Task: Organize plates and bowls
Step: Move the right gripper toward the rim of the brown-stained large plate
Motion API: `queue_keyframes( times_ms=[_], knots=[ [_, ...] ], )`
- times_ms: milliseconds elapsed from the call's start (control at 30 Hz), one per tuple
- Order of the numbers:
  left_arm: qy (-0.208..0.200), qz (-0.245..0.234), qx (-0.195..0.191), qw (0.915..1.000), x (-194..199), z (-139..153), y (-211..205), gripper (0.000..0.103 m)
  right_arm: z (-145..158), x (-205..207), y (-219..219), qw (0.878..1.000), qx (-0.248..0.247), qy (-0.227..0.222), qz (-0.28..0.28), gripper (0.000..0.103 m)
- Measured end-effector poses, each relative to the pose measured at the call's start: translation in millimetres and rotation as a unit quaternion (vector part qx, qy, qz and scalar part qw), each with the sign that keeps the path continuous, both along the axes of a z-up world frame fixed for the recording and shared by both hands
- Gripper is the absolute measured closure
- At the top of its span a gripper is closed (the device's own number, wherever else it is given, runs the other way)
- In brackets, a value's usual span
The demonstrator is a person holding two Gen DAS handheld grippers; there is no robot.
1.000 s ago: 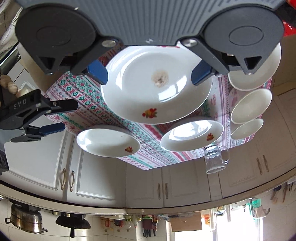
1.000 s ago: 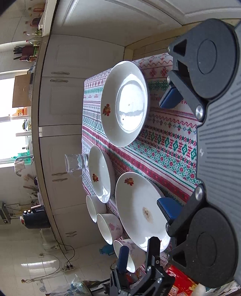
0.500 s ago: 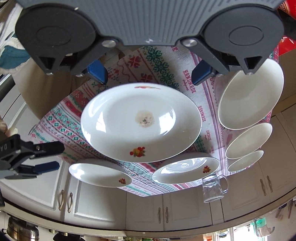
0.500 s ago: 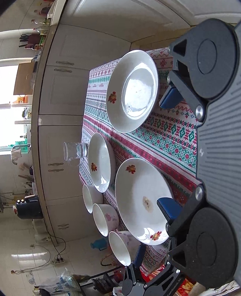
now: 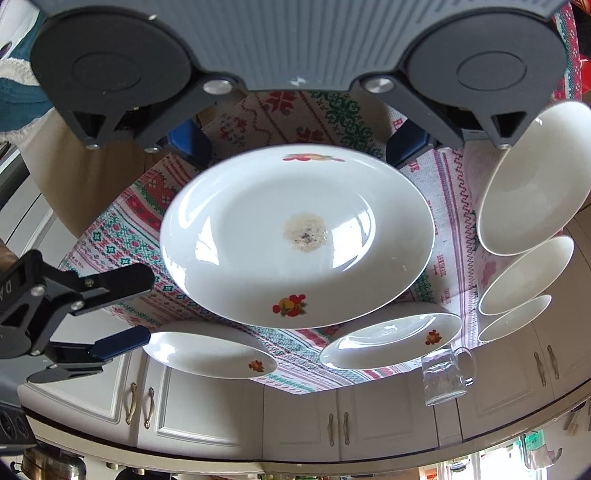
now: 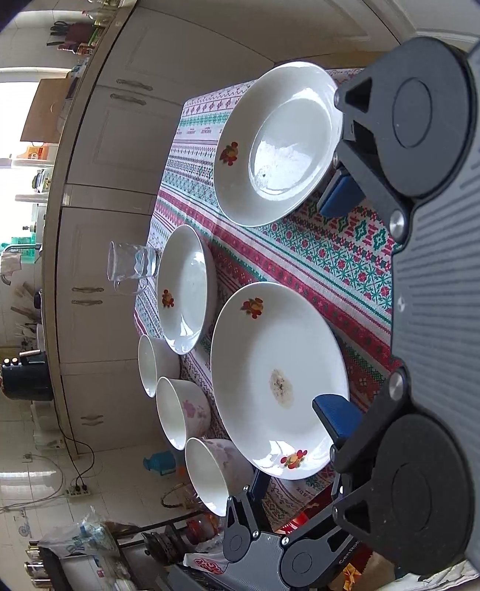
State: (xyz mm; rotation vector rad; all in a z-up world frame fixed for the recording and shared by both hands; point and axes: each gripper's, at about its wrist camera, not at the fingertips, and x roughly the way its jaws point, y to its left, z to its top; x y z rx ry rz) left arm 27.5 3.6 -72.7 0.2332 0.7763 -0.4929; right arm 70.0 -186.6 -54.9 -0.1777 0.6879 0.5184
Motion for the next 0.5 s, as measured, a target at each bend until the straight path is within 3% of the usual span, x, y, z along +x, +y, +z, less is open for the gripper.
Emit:
queue_keyframes(
  times_ms=[500],
  knots=[
    [-0.01, 0.026, -0.016, 0.9995, 0, 2, 1, 0.001, 0, 48, 23, 0.991, -0.017, 0.035, 0.129, 0.0]
  ],
)
